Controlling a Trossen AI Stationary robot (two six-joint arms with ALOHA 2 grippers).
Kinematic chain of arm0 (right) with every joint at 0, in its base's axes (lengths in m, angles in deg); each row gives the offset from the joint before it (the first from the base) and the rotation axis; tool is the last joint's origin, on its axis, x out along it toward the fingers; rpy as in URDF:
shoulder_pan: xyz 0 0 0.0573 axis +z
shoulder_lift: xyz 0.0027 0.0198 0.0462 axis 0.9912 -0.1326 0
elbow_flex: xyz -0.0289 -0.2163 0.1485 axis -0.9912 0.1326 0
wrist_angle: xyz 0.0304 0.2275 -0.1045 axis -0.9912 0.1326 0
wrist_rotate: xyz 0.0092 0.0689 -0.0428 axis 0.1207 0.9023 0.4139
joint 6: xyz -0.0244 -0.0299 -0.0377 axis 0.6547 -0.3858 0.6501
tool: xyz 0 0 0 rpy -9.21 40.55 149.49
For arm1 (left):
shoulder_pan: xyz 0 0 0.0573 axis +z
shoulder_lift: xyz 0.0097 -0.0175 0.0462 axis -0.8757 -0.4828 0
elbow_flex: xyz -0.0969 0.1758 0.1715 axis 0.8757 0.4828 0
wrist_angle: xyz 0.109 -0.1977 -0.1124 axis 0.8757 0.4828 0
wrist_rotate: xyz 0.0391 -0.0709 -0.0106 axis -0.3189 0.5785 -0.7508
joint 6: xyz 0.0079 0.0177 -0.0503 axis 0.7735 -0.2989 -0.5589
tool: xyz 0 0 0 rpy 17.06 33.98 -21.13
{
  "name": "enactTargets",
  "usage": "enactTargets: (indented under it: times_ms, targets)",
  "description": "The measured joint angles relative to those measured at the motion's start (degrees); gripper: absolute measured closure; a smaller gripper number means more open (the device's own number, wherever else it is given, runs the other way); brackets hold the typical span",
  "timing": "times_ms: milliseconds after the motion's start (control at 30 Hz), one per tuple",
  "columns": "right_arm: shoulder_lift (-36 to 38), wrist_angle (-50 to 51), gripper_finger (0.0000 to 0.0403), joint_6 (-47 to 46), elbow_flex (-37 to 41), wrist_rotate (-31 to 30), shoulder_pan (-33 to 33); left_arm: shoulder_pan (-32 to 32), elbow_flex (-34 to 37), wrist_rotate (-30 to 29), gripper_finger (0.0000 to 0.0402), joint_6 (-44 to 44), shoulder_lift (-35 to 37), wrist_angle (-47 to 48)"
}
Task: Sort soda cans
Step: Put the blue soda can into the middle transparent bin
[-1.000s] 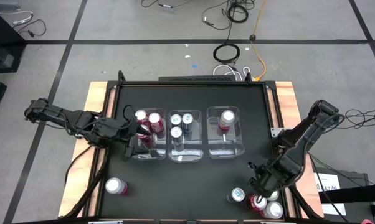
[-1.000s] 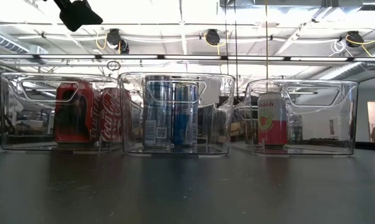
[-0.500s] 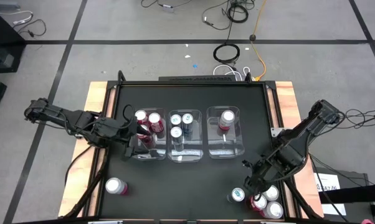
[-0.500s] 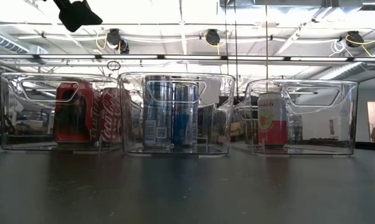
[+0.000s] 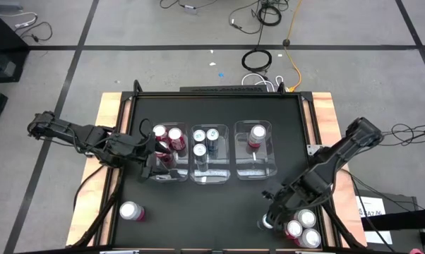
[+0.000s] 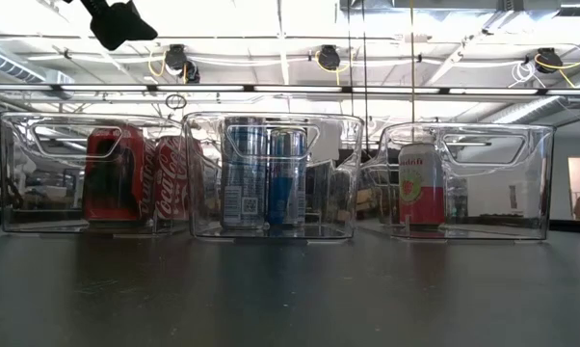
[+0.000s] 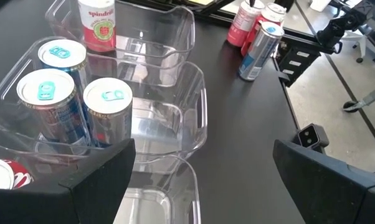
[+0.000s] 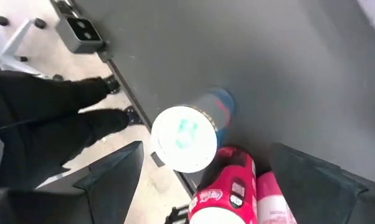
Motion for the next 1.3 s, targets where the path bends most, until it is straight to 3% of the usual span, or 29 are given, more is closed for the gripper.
enactTargets:
  times_ms: [267, 667, 1300]
  targets:
    - [-3.1, 2.0, 0.0064, -5.1, -4.2, 1.3, -0.4, 0.0, 0.0, 0.0, 0.0013, 0.1, 0.0, 0.6]
    - [-18.2, 19.3, 0.0064, 0.0, -22.4, 1.3, -0.3, 0.0, 0.0, 0.1, 0.0013, 0.4, 0.0, 1.7]
    - [-20.6, 19.0, 0.0064, -1.8, -22.7, -1.8, 0.7, 0.0, 0.0, 3.4, 0.0014, 0.4, 0.0, 3.5]
